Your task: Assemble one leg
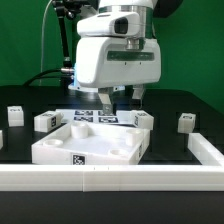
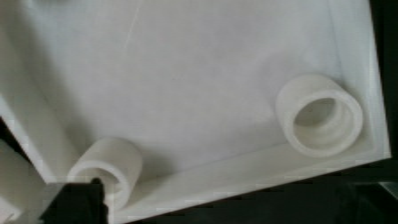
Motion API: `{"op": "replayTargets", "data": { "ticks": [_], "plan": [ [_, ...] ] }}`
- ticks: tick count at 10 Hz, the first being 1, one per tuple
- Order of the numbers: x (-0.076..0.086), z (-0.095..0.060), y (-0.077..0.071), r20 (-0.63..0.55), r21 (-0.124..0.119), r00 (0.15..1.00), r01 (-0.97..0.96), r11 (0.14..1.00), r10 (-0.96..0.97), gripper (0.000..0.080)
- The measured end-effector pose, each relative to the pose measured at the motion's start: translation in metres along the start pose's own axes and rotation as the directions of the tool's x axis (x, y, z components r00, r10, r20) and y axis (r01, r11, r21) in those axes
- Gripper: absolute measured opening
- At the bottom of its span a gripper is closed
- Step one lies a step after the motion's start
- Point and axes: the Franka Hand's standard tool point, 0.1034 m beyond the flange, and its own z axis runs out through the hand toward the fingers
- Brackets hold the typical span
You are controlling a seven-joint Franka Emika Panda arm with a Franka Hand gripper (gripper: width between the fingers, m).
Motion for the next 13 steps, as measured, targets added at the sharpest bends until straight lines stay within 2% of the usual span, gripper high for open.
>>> {"op": "replayTargets", "data": {
  "ticks": [1, 2, 4, 8, 13],
  "plan": [
    [-0.002, 0.003, -0.002, 0.016, 0.011, 0.997, 0.081, 0.997, -0.081, 0.065],
    [-0.005, 0.007, -0.005, 0.047, 0.046, 0.989, 0.136, 0.99, -0.138, 0.065],
    [-0.007, 0.013, -0.012, 0.071, 0.084, 0.975, 0.203, 0.976, -0.209, 0.065],
    [-0.008, 0.014, -0.012, 0.071, 0.085, 0.976, 0.199, 0.976, -0.205, 0.065],
    [-0.033, 0.048, -0.043, 0.074, 0.124, 0.975, 0.199, 0.972, -0.209, 0.065]
  ]
}}
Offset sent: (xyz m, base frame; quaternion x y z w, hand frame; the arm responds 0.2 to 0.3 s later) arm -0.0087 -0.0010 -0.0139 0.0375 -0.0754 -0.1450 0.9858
